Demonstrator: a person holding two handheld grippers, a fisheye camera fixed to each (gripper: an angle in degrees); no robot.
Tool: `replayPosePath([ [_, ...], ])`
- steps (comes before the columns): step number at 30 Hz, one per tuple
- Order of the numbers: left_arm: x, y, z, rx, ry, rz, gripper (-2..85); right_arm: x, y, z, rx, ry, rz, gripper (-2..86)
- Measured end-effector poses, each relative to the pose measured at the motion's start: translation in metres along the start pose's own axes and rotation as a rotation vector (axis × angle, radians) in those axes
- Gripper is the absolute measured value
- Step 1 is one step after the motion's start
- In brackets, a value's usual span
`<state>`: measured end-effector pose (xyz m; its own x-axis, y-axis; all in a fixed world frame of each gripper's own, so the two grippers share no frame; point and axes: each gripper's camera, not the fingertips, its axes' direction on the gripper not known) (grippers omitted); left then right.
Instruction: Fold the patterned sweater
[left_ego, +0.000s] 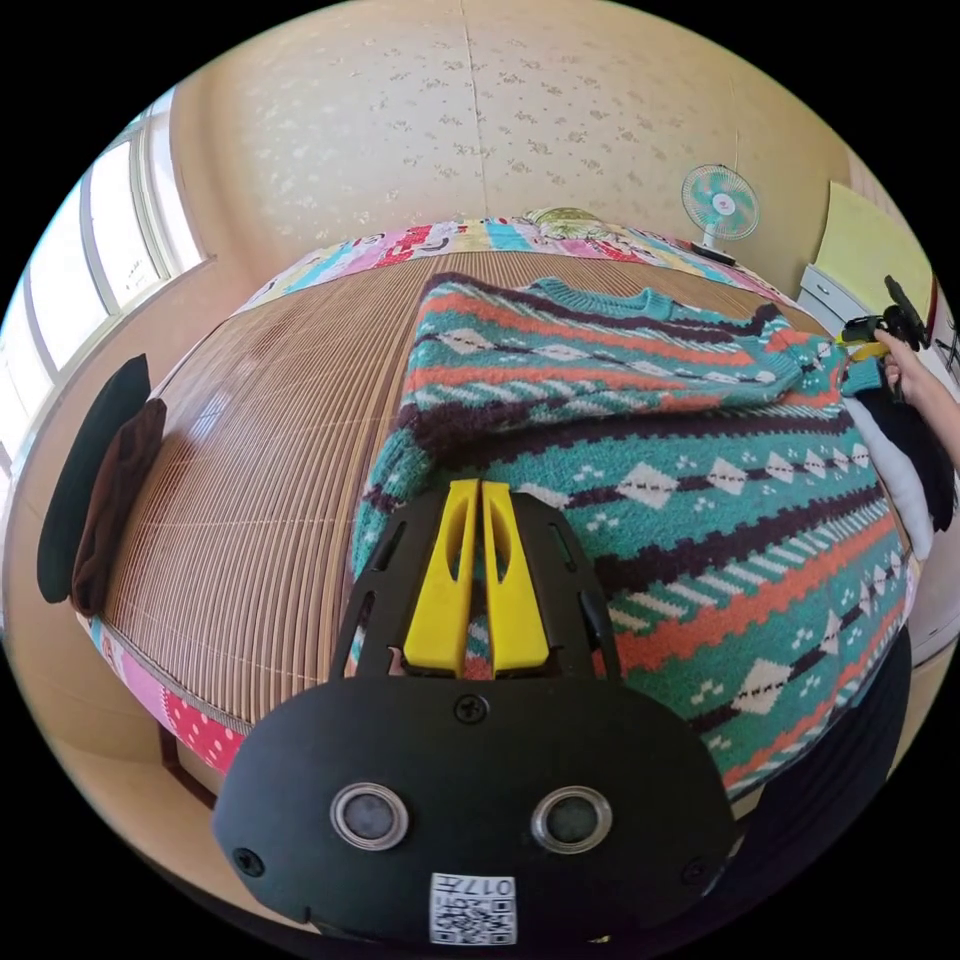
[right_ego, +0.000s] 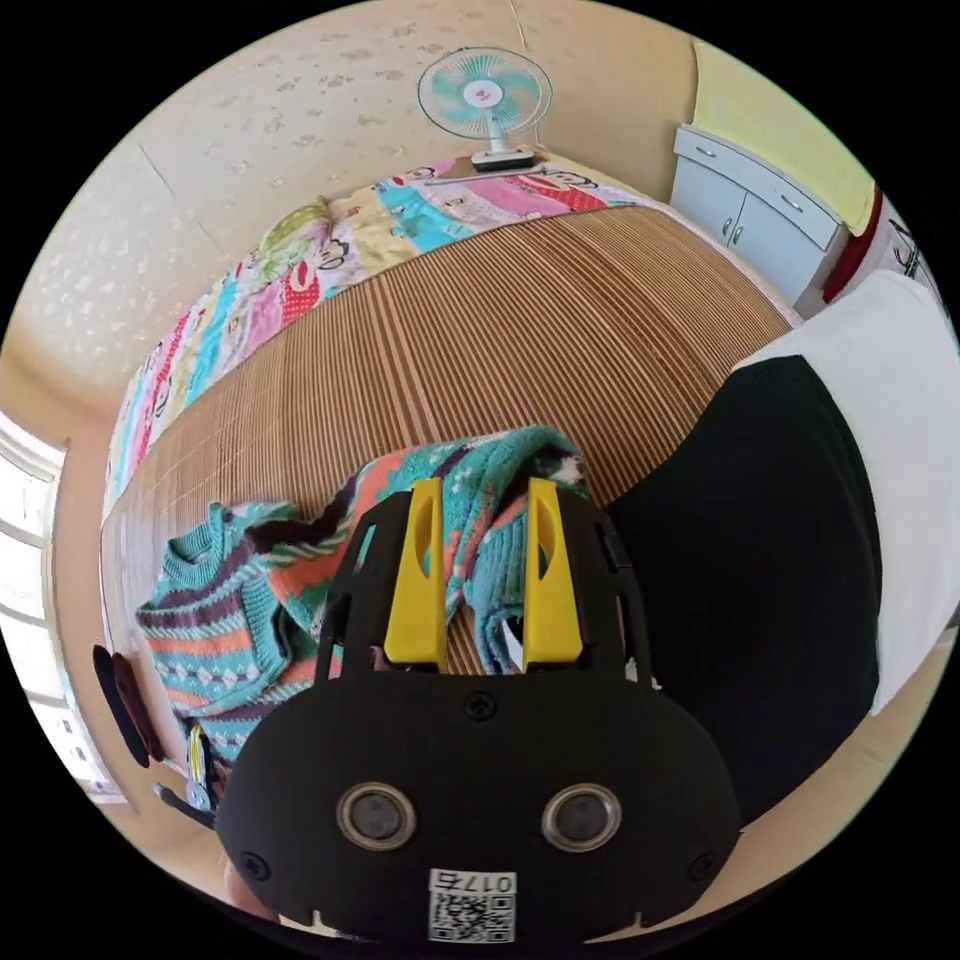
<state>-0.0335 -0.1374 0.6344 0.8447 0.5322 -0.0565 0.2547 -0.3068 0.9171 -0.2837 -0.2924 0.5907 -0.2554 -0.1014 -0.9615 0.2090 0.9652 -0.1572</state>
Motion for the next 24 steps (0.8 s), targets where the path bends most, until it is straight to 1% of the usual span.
replayPosePath([
  [2,-0.002,0.000,0.002,0.000,0.001,-0.001,-1.0,-0.013,-0.004,-0.012,0.041,0.005,0.028,5.6],
  [3,-0.002,-0.001,0.003,-0.002,-0.001,0.000,-1.0,-0.033,0.006,-0.036,0.158,-0.030,-0.019,4.1],
  [4,-0.002,-0.001,0.003,-0.002,-0.004,0.002,-1.0,-0.063,0.028,-0.067,0.308,-0.075,-0.130,3.1],
  [5,-0.002,-0.001,0.004,-0.001,-0.011,0.005,-1.0,-0.082,0.045,-0.082,0.385,-0.087,-0.201,2.7],
  [7,-0.001,-0.001,0.005,0.002,-0.021,0.010,-1.0,-0.163,0.150,-0.133,0.687,-0.129,-0.620,1.5],
  [8,-0.001,-0.001,0.006,0.003,-0.026,0.012,-1.0,-0.182,0.179,-0.138,0.723,-0.136,-0.730,1.3],
  [9,-0.002,-0.001,0.006,0.003,-0.028,0.013,-1.0,-0.214,0.232,-0.138,0.723,-0.151,-0.931,1.1],
  [10,-0.002,-0.001,0.006,0.003,-0.028,0.013,-1.0,-0.238,0.274,-0.129,0.682,-0.123,-1.031,1.0],
  [12,-0.004,-0.001,0.007,0.003,-0.025,0.012,-1.0,-0.256,0.321,-0.106,0.641,-0.050,-1.067,1.0],
  [14,-0.005,-0.001,0.007,0.004,-0.026,0.012,-1.0,-0.255,0.341,-0.083,0.640,0.027,-1.048,1.3],
  [16,-0.006,-0.001,0.008,0.004,-0.029,0.014,-1.0,-0.234,0.324,-0.066,0.602,0.110,-0.907,2.4],
  [17,-0.006,-0.001,0.009,0.005,-0.034,0.016,-1.0,-0.226,0.313,-0.066,0.580,0.117,-0.855,2.8],
  [19,-0.005,-0.001,0.009,0.005,-0.040,0.019,-1.0,-0.180,0.258,-0.070,0.494,0.096,-0.618,7.1],
  [20,-0.006,-0.001,0.010,0.006,-0.042,0.019,-1.0,-0.166,0.242,-0.071,0.471,0.082,-0.550,7.9],
  [21,-0.006,-0.001,0.010,0.006,-0.043,0.020,-1.0,-0.137,0.213,-0.072,0.428,0.053,-0.431,9.6],
  [22,-0.006,-0.001,0.010,0.007,-0.043,0.020,-1.0,-0.113,0.188,-0.072,0.392,0.029,-0.356,11.6],
  [24,-0.006,-0.001,0.011,0.008,-0.049,0.022,-1.0,-0.084,0.155,-0.067,0.326,-0.002,-0.278,13.2],
])
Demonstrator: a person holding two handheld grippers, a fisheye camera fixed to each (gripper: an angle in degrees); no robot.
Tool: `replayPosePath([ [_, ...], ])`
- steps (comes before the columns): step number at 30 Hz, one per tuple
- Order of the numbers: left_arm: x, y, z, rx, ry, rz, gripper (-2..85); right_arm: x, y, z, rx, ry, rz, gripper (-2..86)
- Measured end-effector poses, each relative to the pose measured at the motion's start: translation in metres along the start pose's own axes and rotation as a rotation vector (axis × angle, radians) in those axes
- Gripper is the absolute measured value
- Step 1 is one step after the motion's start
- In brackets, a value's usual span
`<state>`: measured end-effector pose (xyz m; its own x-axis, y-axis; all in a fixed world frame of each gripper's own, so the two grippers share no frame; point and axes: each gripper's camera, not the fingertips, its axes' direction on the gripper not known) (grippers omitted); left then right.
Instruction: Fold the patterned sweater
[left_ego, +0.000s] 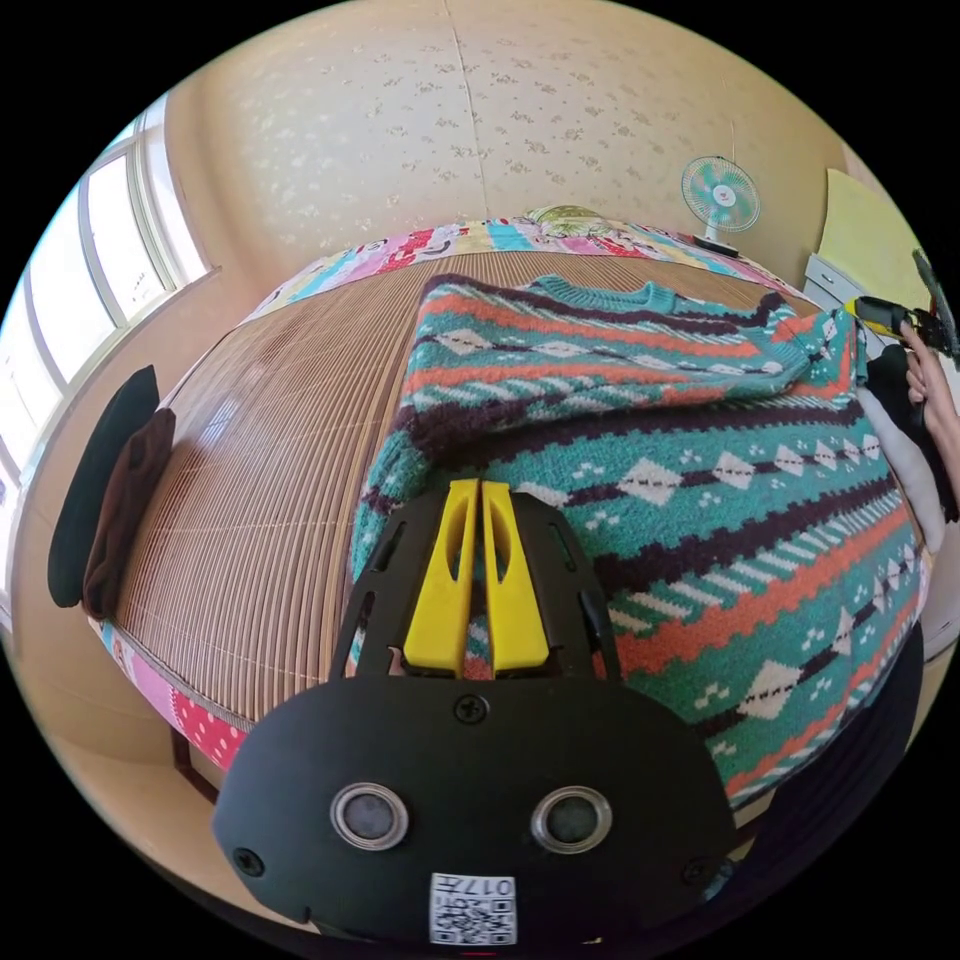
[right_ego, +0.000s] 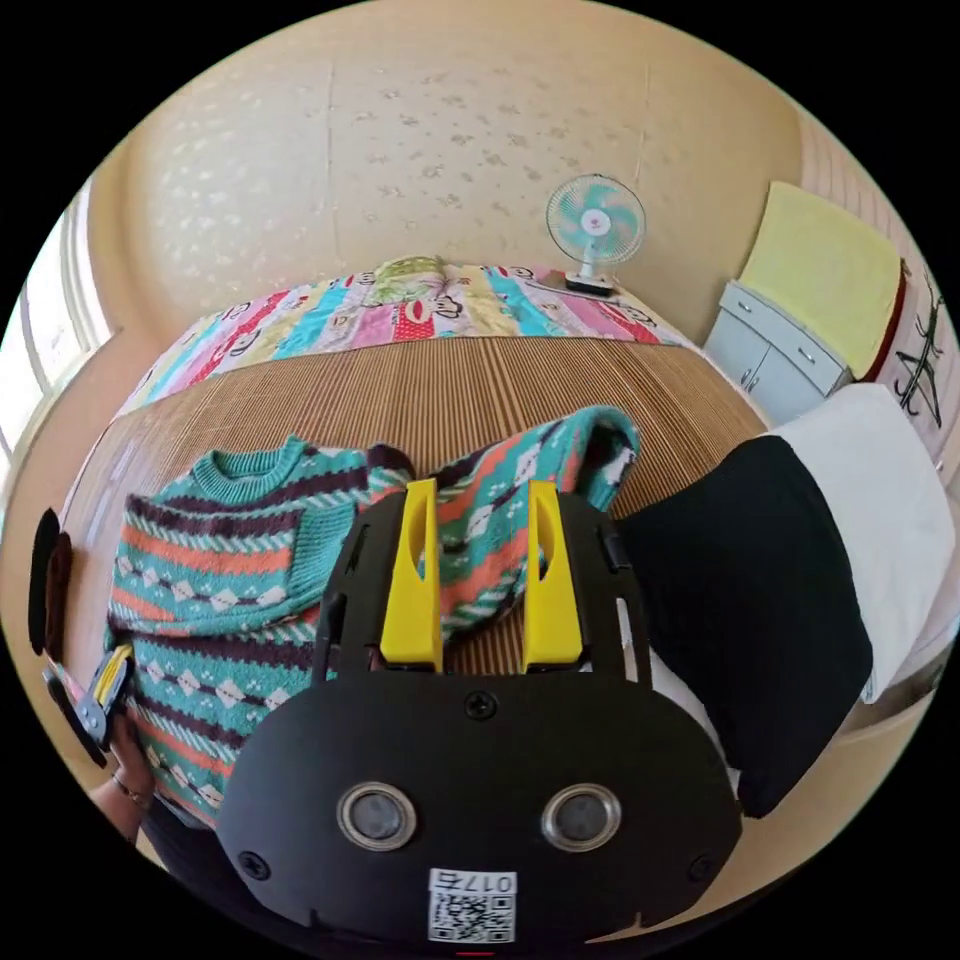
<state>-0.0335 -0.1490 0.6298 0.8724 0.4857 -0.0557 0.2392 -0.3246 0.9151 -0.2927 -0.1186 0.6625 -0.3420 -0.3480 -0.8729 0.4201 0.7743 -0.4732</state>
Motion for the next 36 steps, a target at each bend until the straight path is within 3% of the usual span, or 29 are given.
replayPosePath([
  [3,0.003,0.000,0.001,0.001,-0.020,0.009,-1.0,0.032,-0.027,0.032,-0.120,-0.079,0.057,12.8],
  [5,0.005,0.000,0.001,0.001,-0.034,0.016,-1.0,0.036,-0.037,0.043,-0.152,-0.068,0.070,7.6],
  [8,0.005,0.000,0.002,0.002,-0.038,0.017,-1.0,0.009,-0.040,0.000,0.018,-0.053,0.073,2.9],
  [10,0.005,0.001,0.003,0.002,-0.038,0.017,-1.0,-0.062,-0.001,-0.085,0.430,-0.151,-0.216,1.5],
  [12,0.005,0.001,0.003,0.002,-0.044,0.020,-1.0,-0.132,0.045,-0.122,0.554,-0.170,-0.524,1.0],
  [13,0.005,0.001,0.004,0.002,-0.044,0.020,-1.0,-0.172,0.069,-0.126,0.498,-0.161,-0.682,0.9],
  [14,0.005,0.001,0.004,0.001,-0.042,0.019,-1.0,-0.187,0.079,-0.124,0.458,-0.139,-0.703,0.9],
  [17,0.003,0.001,0.004,0.002,-0.033,0.014,-1.0,-0.204,0.115,-0.090,0.362,-0.051,-0.644,1.1],
  [21,0.003,0.001,0.005,0.003,-0.031,0.014,-1.0,-0.133,0.100,-0.031,0.234,0.132,-0.339,3.8],
  [24,0.005,0.002,0.006,0.003,-0.036,0.016,-1.0,-0.054,0.070,-0.011,0.155,0.090,-0.127,8.3],
  [29,0.007,0.002,0.007,0.004,-0.042,0.019,-1.0,0.017,0.022,0.033,-0.010,0.089,-0.033,12.6],
  [31,0.009,0.002,0.007,0.004,-0.046,0.020,-1.0,0.024,0.002,0.053,-0.076,-0.041,-0.069,9.5],
  [34,0.011,0.003,0.007,0.004,-0.051,0.022,-1.0,0.027,-0.022,0.087,-0.242,0.057,0.045,5.8],
  [36,0.013,0.003,0.007,0.004,-0.054,0.024,-1.0,0.028,-0.030,0.086,-0.251,0.024,0.163,4.8],
])
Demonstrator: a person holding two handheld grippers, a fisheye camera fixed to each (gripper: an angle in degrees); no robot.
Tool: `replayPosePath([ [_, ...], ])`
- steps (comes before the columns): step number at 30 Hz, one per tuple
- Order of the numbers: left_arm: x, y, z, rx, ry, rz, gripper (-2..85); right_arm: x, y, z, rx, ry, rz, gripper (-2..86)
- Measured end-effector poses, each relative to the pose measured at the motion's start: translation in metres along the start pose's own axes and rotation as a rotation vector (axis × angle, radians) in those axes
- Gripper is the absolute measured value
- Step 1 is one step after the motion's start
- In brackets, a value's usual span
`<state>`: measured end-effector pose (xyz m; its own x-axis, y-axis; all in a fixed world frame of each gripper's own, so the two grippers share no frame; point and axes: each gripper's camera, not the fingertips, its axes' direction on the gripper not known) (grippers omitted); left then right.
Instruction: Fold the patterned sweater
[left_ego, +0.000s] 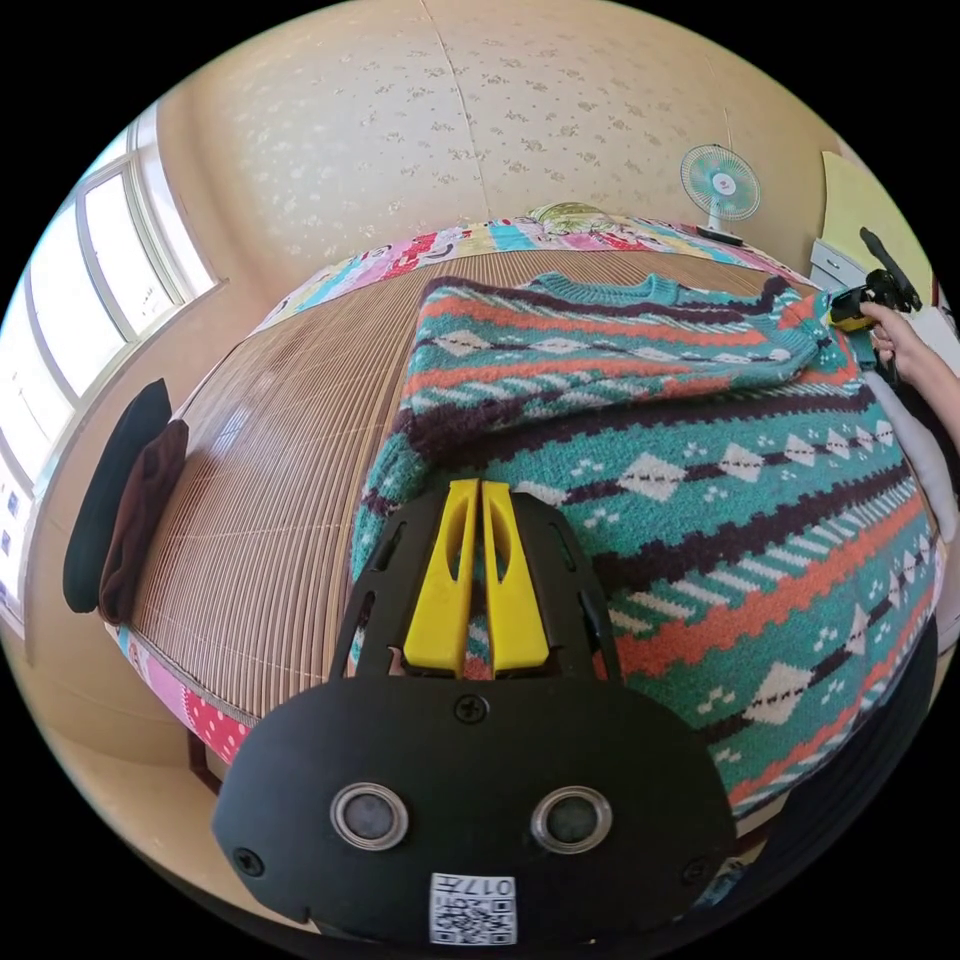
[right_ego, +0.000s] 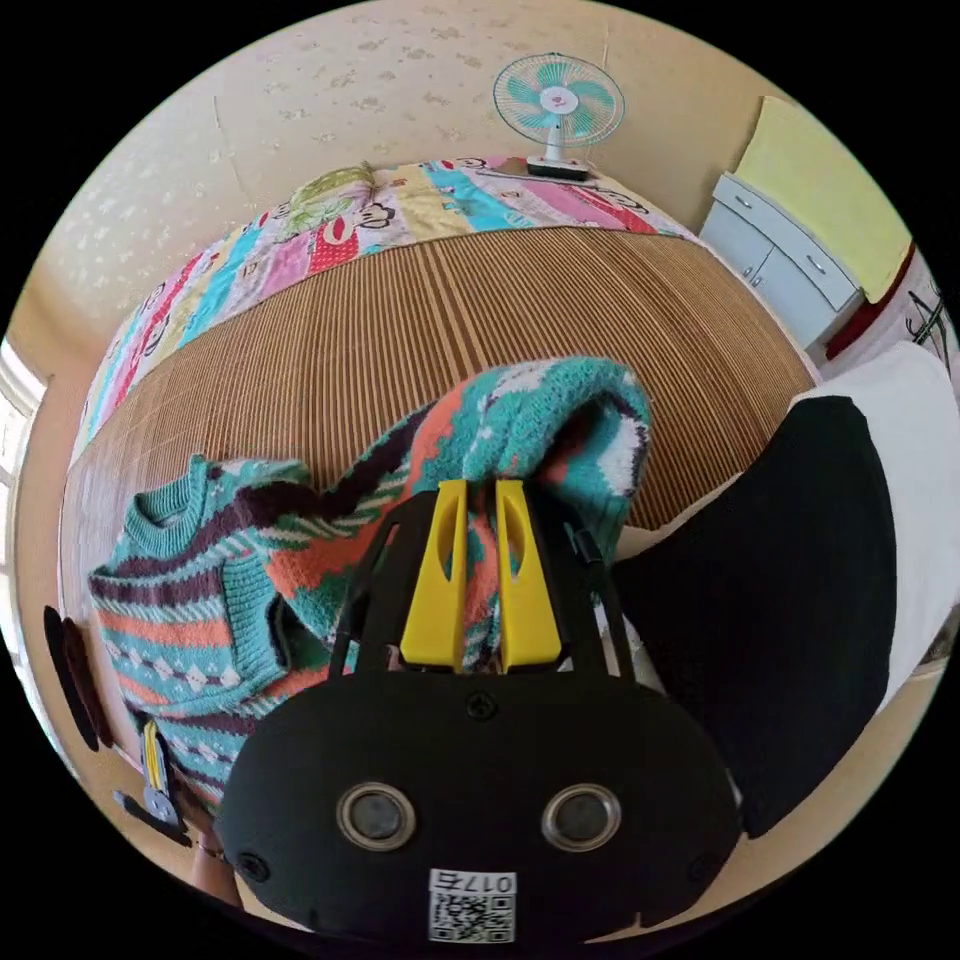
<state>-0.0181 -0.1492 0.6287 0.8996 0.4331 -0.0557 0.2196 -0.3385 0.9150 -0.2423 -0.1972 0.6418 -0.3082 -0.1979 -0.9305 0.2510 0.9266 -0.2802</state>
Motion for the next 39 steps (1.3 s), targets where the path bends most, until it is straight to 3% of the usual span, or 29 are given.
replayPosePath([
  [3,0.003,0.000,0.000,0.000,-0.003,0.001,-1.0,-0.031,0.027,-0.064,0.293,-0.152,-0.024,4.0],
  [5,0.005,0.000,0.000,0.000,-0.009,0.004,-1.0,-0.082,0.074,-0.105,0.493,-0.174,-0.264,4.0],
  [6,0.007,0.000,0.000,0.000,-0.013,0.006,-1.0,-0.123,0.114,-0.117,0.567,-0.181,-0.508,4.1],
  [7,0.008,0.000,0.000,0.000,-0.015,0.007,-1.0,-0.161,0.155,-0.114,0.555,-0.194,-0.788,4.4],
  [9,0.010,0.000,0.000,-0.001,-0.016,0.007,-1.0,-0.204,0.210,-0.085,0.416,-0.151,-1.097,5.0],
  [10,0.010,0.000,0.000,-0.001,-0.015,0.007,-1.0,-0.220,0.236,-0.056,0.307,-0.085,-1.144,5.3],
  [12,0.012,0.000,-0.001,-0.001,-0.014,0.006,-1.0,-0.221,0.253,-0.019,0.228,-0.004,-1.075,5.7],
  [17,0.017,0.000,-0.002,0.000,-0.015,0.006,-1.0,-0.181,0.242,-0.025,0.261,-0.141,-0.826,6.8],
  [20,0.021,0.000,-0.003,0.000,-0.015,0.006,-1.0,-0.135,0.214,-0.031,0.179,-0.459,-0.652,7.4],
  [22,0.022,0.000,-0.004,0.000,-0.014,0.006,-1.0,-0.088,0.195,-0.038,0.218,-0.735,-0.533,7.8],
  [24,0.025,0.000,-0.005,0.000,-0.015,0.006,-1.0,-0.059,0.183,-0.047,0.280,-0.859,-0.477,8.3],
  [26,0.028,0.000,-0.006,0.001,-0.016,0.006,-1.0,-0.039,0.170,-0.053,0.363,-0.813,-0.428,9.1],
  [27,0.030,0.000,-0.006,0.001,-0.017,0.007,-1.0,-0.033,0.158,-0.052,0.391,-0.696,-0.379,9.7],
  [30,0.035,-0.001,-0.008,0.001,-0.024,0.009,-1.0,-0.044,0.113,-0.024,0.303,-0.418,-0.372,11.3],
  [36,0.044,-0.003,-0.011,0.000,-0.030,0.012,-1.0,-0.125,0.073,0.046,0.097,-0.005,-0.750,9.0],
  [39,0.049,-0.004,-0.013,0.000,-0.037,0.015,-1.0,-0.103,0.047,0.045,0.162,0.001,-0.630,4.3],
])
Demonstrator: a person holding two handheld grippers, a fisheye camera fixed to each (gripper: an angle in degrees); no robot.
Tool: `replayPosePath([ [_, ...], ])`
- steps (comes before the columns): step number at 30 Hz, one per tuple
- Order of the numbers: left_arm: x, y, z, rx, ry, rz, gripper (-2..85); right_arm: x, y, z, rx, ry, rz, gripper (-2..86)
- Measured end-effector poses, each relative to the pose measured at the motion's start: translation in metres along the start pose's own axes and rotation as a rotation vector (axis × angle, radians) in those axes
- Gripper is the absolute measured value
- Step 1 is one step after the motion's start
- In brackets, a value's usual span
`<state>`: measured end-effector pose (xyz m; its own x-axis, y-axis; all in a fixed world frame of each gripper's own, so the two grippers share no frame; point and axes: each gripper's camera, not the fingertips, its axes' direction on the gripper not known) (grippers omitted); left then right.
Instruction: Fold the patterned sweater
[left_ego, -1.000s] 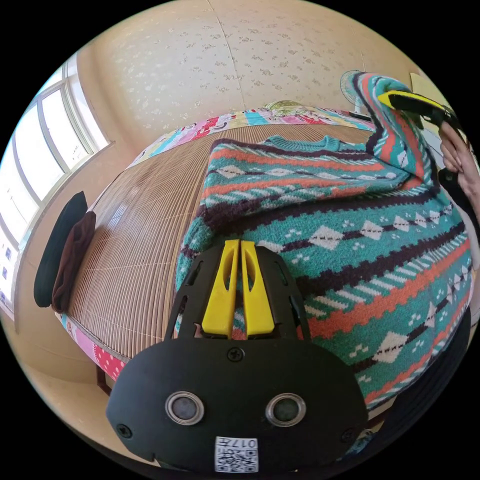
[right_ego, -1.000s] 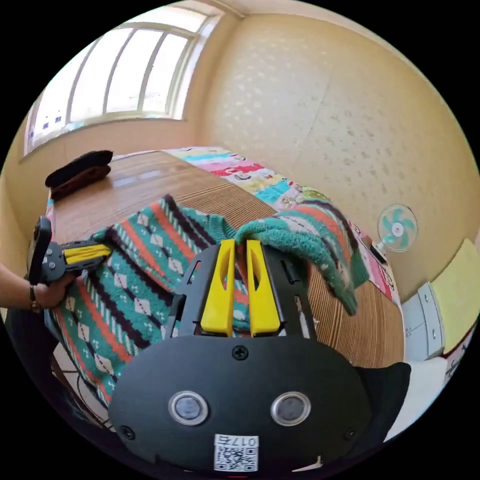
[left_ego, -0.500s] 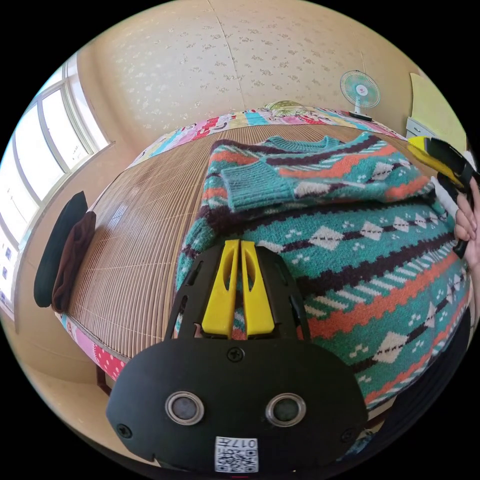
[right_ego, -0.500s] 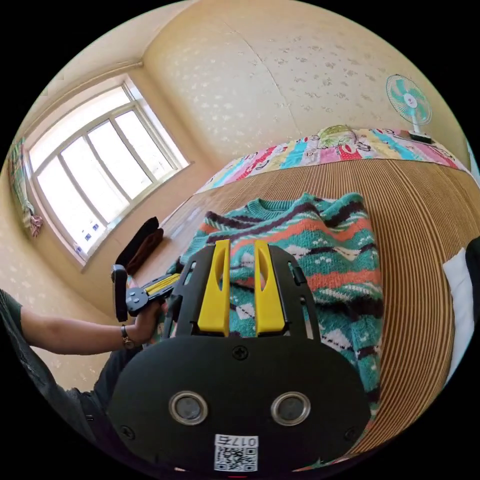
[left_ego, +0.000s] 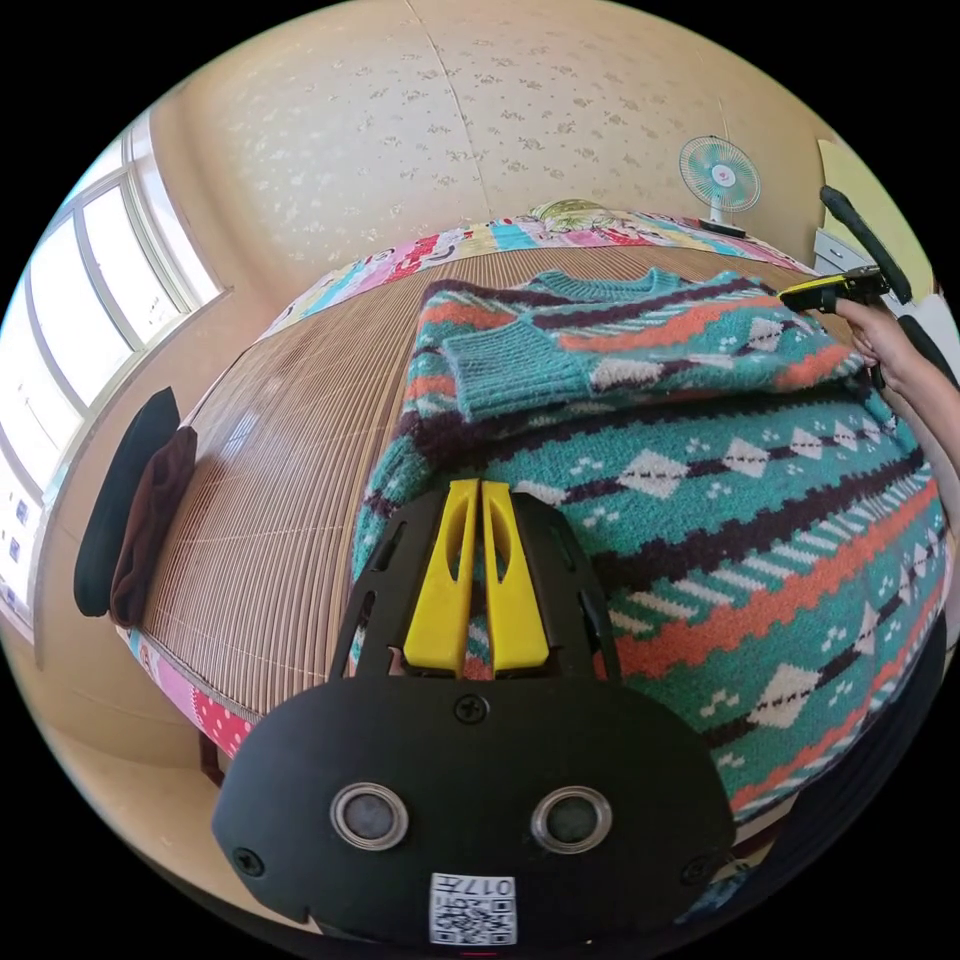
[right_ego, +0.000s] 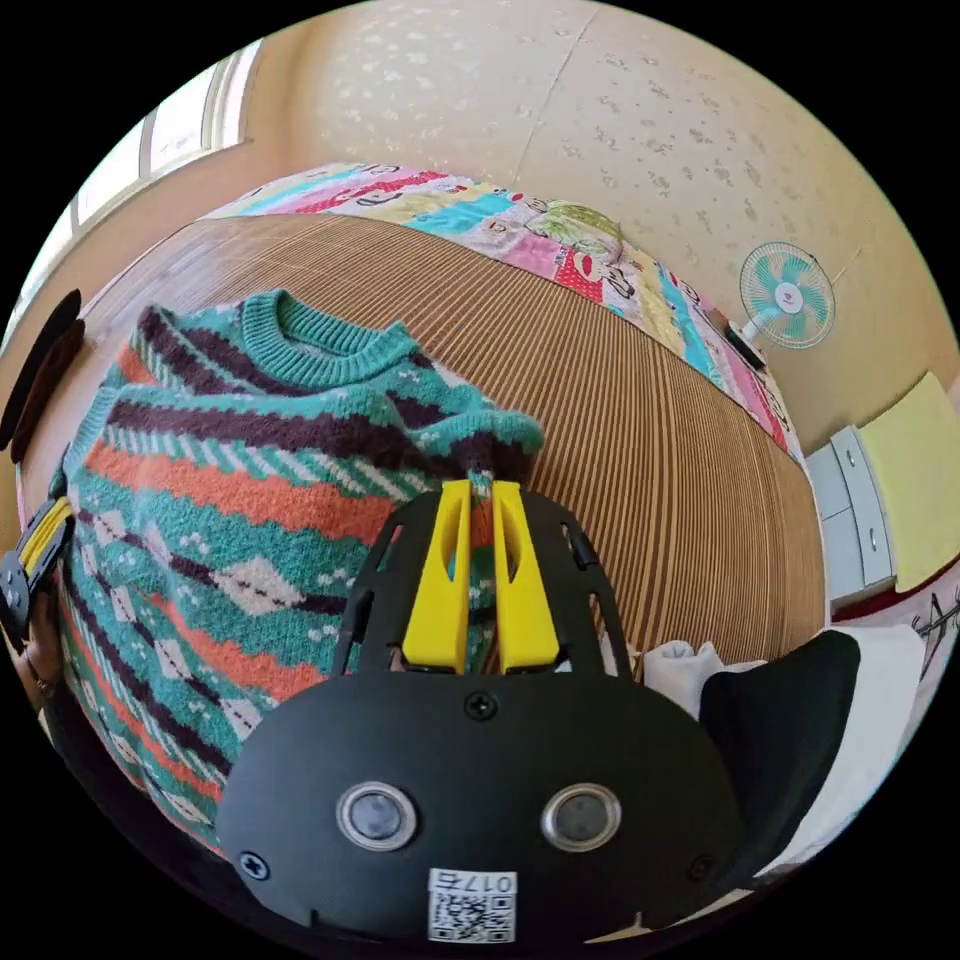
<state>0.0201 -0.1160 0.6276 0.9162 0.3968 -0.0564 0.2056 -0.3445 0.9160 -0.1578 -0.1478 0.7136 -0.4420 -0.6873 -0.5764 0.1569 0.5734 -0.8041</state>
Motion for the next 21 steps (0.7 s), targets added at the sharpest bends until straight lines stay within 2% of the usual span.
replayPosePath([
  [2,0.004,-0.001,-0.001,0.000,-0.010,0.005,-1.0,0.044,0.008,0.005,0.046,-0.077,0.204,3.5],
  [4,0.008,-0.002,-0.002,0.001,-0.020,0.011,-1.0,0.101,0.037,0.026,0.094,-0.256,0.490,2.7],
  [7,0.013,-0.003,-0.004,0.001,-0.026,0.014,-1.0,0.139,0.068,0.057,0.070,-0.432,0.759,2.0],
  [9,0.014,-0.005,-0.005,0.001,-0.019,0.010,-1.0,0.147,0.072,0.056,0.059,-0.468,0.795,1.9],
  [11,0.016,-0.006,-0.007,0.001,-0.021,0.011,-1.0,0.135,0.066,0.035,0.082,-0.370,0.695,2.3],
  [13,0.018,-0.007,-0.008,0.001,-0.023,0.011,-1.0,0.102,0.057,0.003,0.104,-0.294,0.472,3.8],
  [16,0.019,-0.009,-0.010,0.001,-0.023,0.011,-1.0,0.054,0.071,-0.027,0.068,-0.360,0.270,9.9],
  [18,0.021,-0.011,-0.011,0.001,-0.026,0.012,-1.0,0.027,0.092,-0.037,0.072,-0.363,0.192,10.7],
  [20,0.022,-0.013,-0.012,0.001,-0.028,0.012,-1.0,0.000,0.114,-0.039,0.079,-0.227,0.105,10.2],
  [21,0.022,-0.014,-0.013,0.001,-0.029,0.013,-1.0,-0.013,0.125,-0.034,0.067,-0.088,0.041,9.4],
])
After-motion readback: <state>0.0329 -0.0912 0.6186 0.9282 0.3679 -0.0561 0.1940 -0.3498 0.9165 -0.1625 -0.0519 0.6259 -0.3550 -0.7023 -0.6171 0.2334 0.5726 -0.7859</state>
